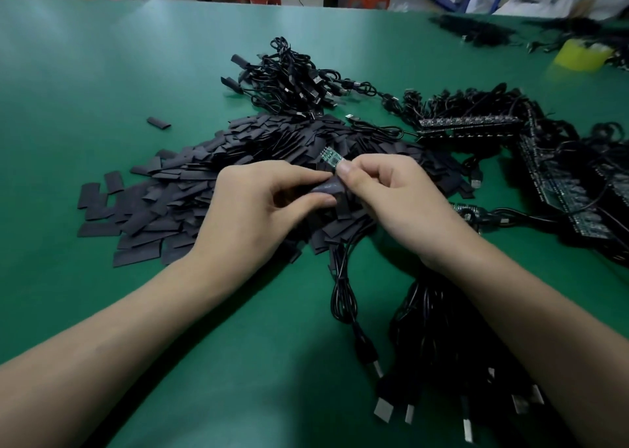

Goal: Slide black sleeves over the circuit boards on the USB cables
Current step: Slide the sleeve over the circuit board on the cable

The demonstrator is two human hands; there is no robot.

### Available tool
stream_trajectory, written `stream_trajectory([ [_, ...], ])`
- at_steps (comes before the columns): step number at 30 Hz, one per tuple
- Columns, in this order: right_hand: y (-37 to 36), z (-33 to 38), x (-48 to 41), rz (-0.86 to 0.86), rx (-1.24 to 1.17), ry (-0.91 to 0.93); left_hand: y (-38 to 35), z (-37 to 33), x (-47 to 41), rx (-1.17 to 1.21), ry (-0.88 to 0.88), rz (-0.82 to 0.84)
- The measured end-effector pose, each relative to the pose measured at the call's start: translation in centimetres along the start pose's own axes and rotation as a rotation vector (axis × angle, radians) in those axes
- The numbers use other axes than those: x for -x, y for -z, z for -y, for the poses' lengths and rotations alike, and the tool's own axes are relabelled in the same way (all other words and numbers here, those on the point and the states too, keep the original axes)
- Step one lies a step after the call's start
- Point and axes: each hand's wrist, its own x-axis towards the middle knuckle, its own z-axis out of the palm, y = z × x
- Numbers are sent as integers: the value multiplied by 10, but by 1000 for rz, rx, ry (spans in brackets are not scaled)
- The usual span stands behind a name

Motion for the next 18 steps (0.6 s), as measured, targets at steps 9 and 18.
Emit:
stream_trajectory([
  [9,10,2,1,70,27,15,8,9,3,125,119,-138],
  [18,10,2,3,128,110,21,14,16,0,76,60,-70],
])
